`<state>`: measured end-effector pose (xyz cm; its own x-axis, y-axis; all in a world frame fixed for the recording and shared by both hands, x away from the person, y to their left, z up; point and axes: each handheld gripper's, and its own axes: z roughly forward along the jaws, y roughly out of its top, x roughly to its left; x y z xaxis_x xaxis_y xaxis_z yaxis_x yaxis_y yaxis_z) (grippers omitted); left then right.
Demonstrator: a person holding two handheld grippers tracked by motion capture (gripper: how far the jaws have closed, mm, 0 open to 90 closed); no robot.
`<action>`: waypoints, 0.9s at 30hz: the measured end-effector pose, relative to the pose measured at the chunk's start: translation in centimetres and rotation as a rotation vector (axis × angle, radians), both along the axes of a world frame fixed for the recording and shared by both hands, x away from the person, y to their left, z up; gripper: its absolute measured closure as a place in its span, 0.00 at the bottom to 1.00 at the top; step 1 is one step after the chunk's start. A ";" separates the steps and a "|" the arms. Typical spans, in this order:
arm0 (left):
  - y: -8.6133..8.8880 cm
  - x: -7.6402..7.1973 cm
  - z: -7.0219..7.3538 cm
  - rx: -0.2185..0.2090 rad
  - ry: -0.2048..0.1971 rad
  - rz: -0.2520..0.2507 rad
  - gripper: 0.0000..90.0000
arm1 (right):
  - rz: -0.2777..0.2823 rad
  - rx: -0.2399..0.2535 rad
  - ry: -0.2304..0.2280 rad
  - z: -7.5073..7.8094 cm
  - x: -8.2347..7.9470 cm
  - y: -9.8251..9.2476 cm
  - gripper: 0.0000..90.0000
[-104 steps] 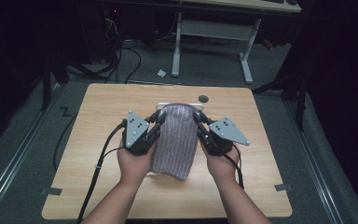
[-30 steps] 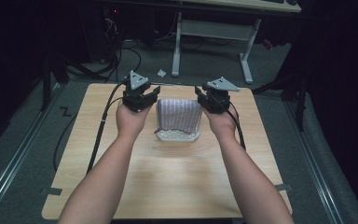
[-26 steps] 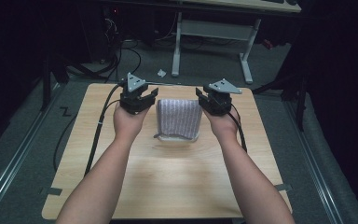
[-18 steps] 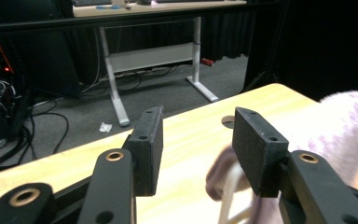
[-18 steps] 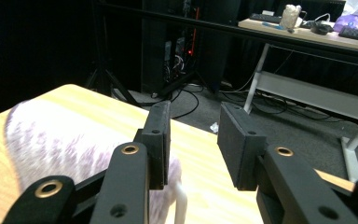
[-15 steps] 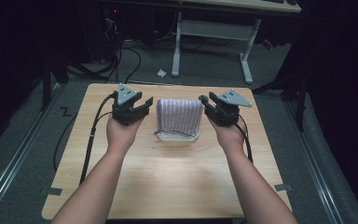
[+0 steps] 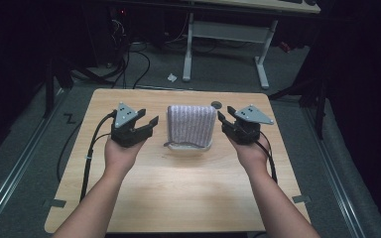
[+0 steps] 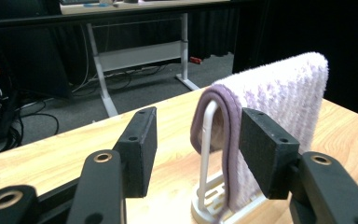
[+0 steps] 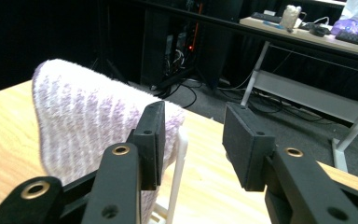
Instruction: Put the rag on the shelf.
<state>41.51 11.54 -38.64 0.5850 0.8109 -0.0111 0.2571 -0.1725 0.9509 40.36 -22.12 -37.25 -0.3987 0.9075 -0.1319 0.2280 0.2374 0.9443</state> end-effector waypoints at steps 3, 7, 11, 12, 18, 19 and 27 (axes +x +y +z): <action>0.1 -0.2 -0.5 0.008 0.010 -0.006 0.52 | 0.006 -0.016 0.005 0.0 -0.4 0.1 0.64; 0.2 -0.3 -1.1 0.000 0.027 -0.016 0.52 | 0.008 -0.004 0.005 -0.5 -0.7 0.0 0.63; 0.2 -0.7 -1.9 0.012 0.040 -0.030 0.51 | 0.007 -0.030 0.035 -1.3 -0.9 -0.1 0.61; 0.3 -0.8 -2.1 0.009 0.045 -0.035 0.51 | 0.010 -0.023 0.031 -1.6 -1.0 -0.2 0.61; 1.1 -1.8 -5.9 0.009 0.128 -0.064 0.50 | 0.031 -0.040 0.073 -3.6 -1.7 -0.2 0.58; 1.3 -2.0 -6.5 0.010 0.142 -0.065 0.50 | 0.039 -0.048 0.088 -3.9 -1.8 -0.2 0.57; 3.6 -3.9 -12.1 0.144 0.253 -0.089 0.49 | 0.062 -0.059 0.173 -8.1 -3.0 0.0 0.55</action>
